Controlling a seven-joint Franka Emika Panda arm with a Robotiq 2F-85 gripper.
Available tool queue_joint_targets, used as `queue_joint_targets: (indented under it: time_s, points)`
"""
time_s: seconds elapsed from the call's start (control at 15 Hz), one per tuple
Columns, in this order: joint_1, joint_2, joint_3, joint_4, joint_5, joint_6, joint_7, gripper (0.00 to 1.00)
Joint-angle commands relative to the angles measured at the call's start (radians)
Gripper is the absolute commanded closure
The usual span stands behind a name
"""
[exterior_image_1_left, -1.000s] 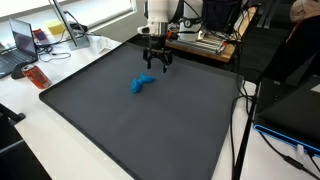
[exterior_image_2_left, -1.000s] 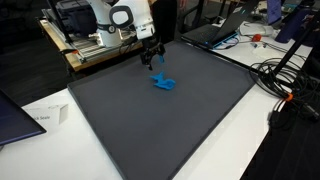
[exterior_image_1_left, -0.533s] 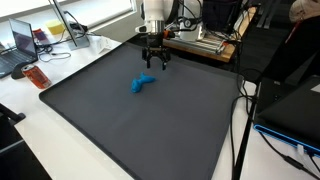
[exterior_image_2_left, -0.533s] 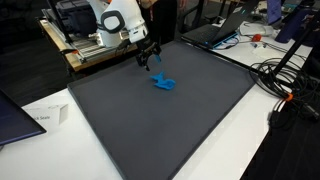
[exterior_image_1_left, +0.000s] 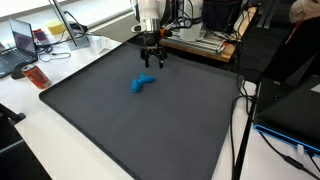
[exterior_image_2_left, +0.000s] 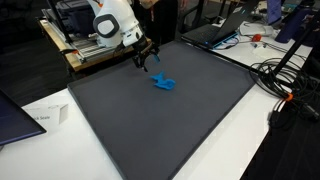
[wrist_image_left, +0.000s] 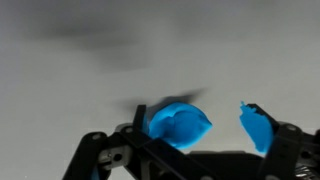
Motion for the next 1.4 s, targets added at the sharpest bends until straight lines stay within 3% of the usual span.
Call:
queue_joint_targets:
  time_s: [0.0, 0.33, 0.73, 1.0, 1.33]
  points:
    - [-0.109, 0.05, 0.09, 0.051, -0.135, 0.001, 0.179, 0.0]
    - [-0.165, 0.051, 0.128, 0.083, -0.27, 0.0, 0.429, 0.0]
    - [-0.113, 0.025, 0.045, 0.136, -0.437, 0.025, 0.734, 0.0]
    - [-0.022, 0.006, -0.074, 0.19, -0.568, 0.068, 0.951, 0.0]
    - [0.175, 0.0, -0.306, 0.343, -0.797, 0.234, 1.272, 0.0]
